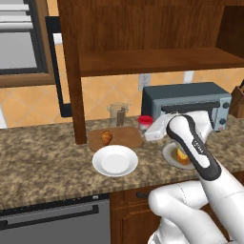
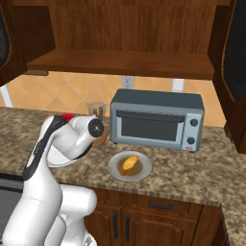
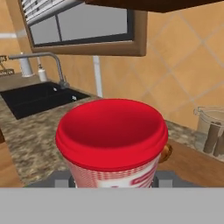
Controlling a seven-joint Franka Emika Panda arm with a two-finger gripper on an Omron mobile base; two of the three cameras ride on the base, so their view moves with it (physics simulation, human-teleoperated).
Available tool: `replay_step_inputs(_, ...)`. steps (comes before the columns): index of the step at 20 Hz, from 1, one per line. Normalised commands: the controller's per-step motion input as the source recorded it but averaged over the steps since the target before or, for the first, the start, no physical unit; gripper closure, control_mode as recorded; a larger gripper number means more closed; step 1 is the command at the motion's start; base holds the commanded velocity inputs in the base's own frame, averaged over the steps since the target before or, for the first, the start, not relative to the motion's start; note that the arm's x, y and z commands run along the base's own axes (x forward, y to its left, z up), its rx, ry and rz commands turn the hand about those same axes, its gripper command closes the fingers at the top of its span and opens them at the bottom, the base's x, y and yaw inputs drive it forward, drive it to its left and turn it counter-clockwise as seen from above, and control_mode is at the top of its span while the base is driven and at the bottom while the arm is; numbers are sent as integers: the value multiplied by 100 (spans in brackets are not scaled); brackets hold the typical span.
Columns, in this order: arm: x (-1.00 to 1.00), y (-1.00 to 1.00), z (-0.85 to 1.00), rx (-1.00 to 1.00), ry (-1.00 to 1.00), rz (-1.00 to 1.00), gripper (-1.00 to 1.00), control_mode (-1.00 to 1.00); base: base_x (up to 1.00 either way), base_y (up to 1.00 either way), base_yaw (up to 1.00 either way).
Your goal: From the different types of pastries on the counter, select a croissant and place it on the cutting board. Then retrieve a jar of jam from the cabinet and place it alongside the croissant on the cutting board.
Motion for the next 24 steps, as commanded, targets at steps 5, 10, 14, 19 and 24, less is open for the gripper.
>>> replay_step_inputs(5, 18, 0, -49, -9, 4, 0, 100, -100, 0, 0, 0)
replay_step_inputs(10, 43, 0, -36, -6, 1, 0, 100, -100, 0, 0, 0)
replay_step_inputs(14, 77, 0, -14, 0, 0, 0, 100, -100, 0, 0, 0)
replay_step_inputs(19, 97, 0, -39, -3, 0, 0, 100, -100, 0, 0, 0)
replay_step_inputs(24, 66, -2, -49, -5, -1, 0, 100, -100, 0, 0, 0)
